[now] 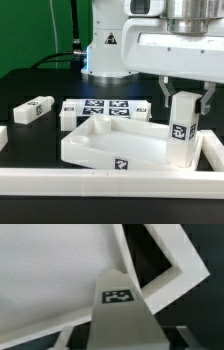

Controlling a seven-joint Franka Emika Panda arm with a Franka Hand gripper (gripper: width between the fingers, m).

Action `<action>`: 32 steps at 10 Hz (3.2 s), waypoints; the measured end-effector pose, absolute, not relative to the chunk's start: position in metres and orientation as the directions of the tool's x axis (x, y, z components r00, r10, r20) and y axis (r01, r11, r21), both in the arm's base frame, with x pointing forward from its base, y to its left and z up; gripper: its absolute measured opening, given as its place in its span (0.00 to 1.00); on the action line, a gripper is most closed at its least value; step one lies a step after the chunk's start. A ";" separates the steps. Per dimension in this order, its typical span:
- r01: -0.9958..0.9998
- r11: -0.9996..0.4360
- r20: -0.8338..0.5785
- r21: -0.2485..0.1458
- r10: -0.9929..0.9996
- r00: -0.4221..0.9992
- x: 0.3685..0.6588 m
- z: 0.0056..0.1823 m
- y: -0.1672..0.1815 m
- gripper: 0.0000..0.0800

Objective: Assemble desk

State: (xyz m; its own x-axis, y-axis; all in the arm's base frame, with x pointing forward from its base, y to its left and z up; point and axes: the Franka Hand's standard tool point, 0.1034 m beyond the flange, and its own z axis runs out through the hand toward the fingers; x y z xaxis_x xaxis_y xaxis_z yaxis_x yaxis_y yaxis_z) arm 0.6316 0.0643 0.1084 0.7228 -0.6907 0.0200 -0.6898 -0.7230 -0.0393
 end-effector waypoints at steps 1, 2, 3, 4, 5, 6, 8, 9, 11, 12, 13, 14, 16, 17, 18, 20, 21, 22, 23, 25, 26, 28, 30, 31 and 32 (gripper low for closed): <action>-0.689 -0.724 0.018 -0.041 -0.690 0.724 0.631 0.108 0.066 0.38; -0.687 -0.726 0.018 -0.041 -0.688 0.726 0.631 0.108 0.066 0.60; -0.672 -0.739 0.020 -0.042 -0.673 0.739 0.632 0.109 0.066 0.60; -0.625 -0.779 0.028 -0.050 -0.626 0.779 0.631 0.117 0.066 0.77; -0.585 -0.809 0.029 -0.050 -0.587 0.809 0.624 0.124 0.063 0.80; -0.576 -0.816 0.024 -0.047 -0.577 0.816 0.616 0.129 0.057 0.80; -0.572 -0.819 0.024 -0.046 -0.574 0.819 0.614 0.129 0.055 0.81; -0.572 -0.819 0.024 -0.046 -0.573 0.819 0.614 0.129 0.055 0.81; -0.572 -0.819 0.024 -0.046 -0.573 0.819 0.614 0.129 0.055 0.81; -0.571 -0.820 0.027 -0.048 -0.572 0.820 0.614 0.130 0.056 0.81; -0.561 -0.826 0.042 -0.060 -0.564 0.825 0.605 0.129 0.057 0.81; -0.526 -0.848 0.056 -0.067 -0.529 0.847 0.591 0.128 0.056 0.81; -0.492 -0.867 0.082 -0.077 -0.497 0.864 0.573 0.127 0.055 0.81; -0.493 -0.866 0.082 -0.079 -0.499 0.863 0.573 0.127 0.056 0.81; -0.493 -0.866 0.082 -0.079 -0.499 0.863 0.573 0.127 0.056 0.81; -0.493 -0.866 0.083 -0.079 -0.499 0.863 0.574 0.127 0.056 0.81; -0.490 -0.867 0.092 -0.085 -0.497 0.863 0.573 0.127 0.057 0.81; -0.474 -0.875 0.123 -0.100 -0.483 0.867 0.564 0.126 0.061 0.81; -0.385 -0.918 0.157 -0.098 -0.396 0.905 0.553 0.126 0.061 0.81; -0.263 -0.961 0.230 -0.090 -0.277 0.933 0.545 0.126 0.055 0.81; -0.280 -0.955 0.229 -0.098 -0.296 0.928 0.542 0.126 0.053 0.81; -0.279 -0.955 0.230 -0.098 -0.294 0.928 0.543 0.126 0.054 0.81; -0.262 -0.961 0.228 -0.094 -0.277 0.933 0.543 0.128 0.052 0.81; -0.248 -0.963 0.230 -0.103 -0.266 0.936 0.543 0.139 0.046 0.81; -0.248 -0.962 0.235 -0.114 -0.269 0.934 0.537 0.150 0.045 0.81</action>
Offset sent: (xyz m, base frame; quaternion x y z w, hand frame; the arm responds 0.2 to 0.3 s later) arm -0.0149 0.0015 0.0250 0.0123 -0.0096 -0.0829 0.9964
